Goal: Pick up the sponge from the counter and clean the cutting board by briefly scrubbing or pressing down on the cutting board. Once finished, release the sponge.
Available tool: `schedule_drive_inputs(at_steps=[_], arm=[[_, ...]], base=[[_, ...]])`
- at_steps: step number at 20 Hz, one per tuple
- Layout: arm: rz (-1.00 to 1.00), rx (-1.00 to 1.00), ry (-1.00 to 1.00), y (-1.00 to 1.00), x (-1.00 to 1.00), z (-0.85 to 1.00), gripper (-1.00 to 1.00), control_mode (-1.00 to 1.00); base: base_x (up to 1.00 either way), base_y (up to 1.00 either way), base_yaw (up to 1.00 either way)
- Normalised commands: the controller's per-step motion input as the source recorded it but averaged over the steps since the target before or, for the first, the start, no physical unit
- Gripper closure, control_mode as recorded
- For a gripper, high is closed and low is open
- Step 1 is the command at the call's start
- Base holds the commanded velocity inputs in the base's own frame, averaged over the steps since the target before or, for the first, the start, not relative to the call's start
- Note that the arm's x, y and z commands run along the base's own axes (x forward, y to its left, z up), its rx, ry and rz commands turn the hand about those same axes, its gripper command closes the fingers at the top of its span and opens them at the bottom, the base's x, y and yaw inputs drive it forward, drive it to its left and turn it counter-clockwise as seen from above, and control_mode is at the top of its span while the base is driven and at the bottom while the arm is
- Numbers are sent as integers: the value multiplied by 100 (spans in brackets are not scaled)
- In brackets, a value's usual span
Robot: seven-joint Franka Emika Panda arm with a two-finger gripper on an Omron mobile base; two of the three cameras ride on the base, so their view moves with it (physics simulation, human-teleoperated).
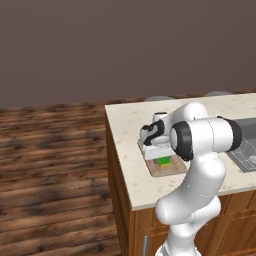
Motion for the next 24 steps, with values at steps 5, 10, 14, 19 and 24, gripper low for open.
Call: schedule_drive_inputs(at_steps=[5, 10, 14, 19, 24], arm=[[0, 0, 0, -11, -51, -14, 100, -100], [0, 0, 0, -27, -19, -22, 100, -100], [0, 0, 0, -36, 0, -20, 100, -100], [0, 0, 0, -33, 8, -20, 100, -100], [0, 0, 0, -11, 17, -51, 100, -100]], base=[[0, 0, 0], [0, 0, 0], [0, 0, 0], [0, 0, 0], [0, 0, 0]])
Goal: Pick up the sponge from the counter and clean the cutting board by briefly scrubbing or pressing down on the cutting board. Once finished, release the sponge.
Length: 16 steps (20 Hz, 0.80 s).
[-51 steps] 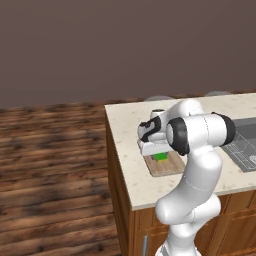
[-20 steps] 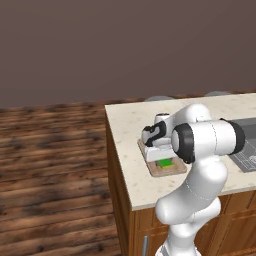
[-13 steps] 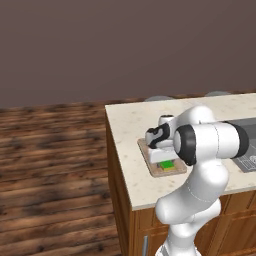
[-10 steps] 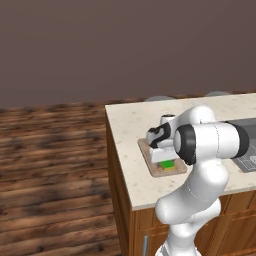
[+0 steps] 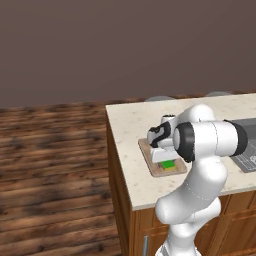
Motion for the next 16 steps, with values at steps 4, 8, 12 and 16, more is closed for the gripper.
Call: schedule_drive_inputs(at_steps=[4, 8, 12, 16], arm=[[0, 0, 0, -5, 10, -36, 100, -100], [0, 0, 0, -5, 38, 0, 100, -100], [0, 0, 0, -4, 56, 0, 100, -100], [0, 0, 0, -3, 40, -30, 100, -100]], base=[[0, 0, 0], [0, 0, 0], [0, 0, 0], [0, 0, 0]])
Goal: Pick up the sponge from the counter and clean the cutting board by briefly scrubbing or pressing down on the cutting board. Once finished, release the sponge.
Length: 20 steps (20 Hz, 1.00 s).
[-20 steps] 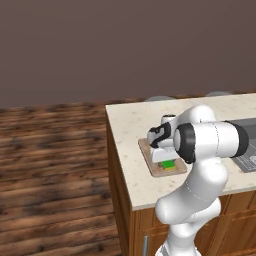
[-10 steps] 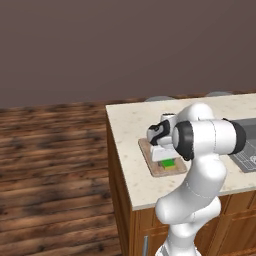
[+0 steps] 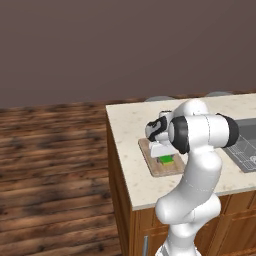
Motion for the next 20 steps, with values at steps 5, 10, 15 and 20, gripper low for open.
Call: schedule_drive_inputs(at_steps=[5, 10, 15, 20], arm=[[0, 0, 1, 0, 12, -62, 100, -100], [0, 0, 0, -1, 34, -10, 100, -100], [-1, 0, 0, 0, 50, 0, 100, -100], [0, 0, 0, 0, 45, -13, 100, -100]], base=[[0, 0, 0], [0, 0, 0], [0, 0, 0], [0, 0, 0]])
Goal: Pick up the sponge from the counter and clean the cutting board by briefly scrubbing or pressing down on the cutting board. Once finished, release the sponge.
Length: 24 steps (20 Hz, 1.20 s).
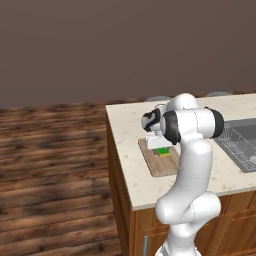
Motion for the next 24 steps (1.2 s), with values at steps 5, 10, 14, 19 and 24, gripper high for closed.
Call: schedule_drive_inputs(at_steps=[5, 10, 14, 19, 24], arm=[[0, 0, 0, 0, 16, -55, 100, -100], [0, 0, 0, 0, 38, -13, 100, -100], [0, 0, 0, 0, 48, 0, 100, -100], [0, 0, 0, -1, 44, 0, 100, -100], [0, 0, 0, -28, 3, 0, 100, -100]], base=[[0, 0, 0], [0, 0, 0], [0, 0, 0], [0, 0, 0], [0, 0, 0]])
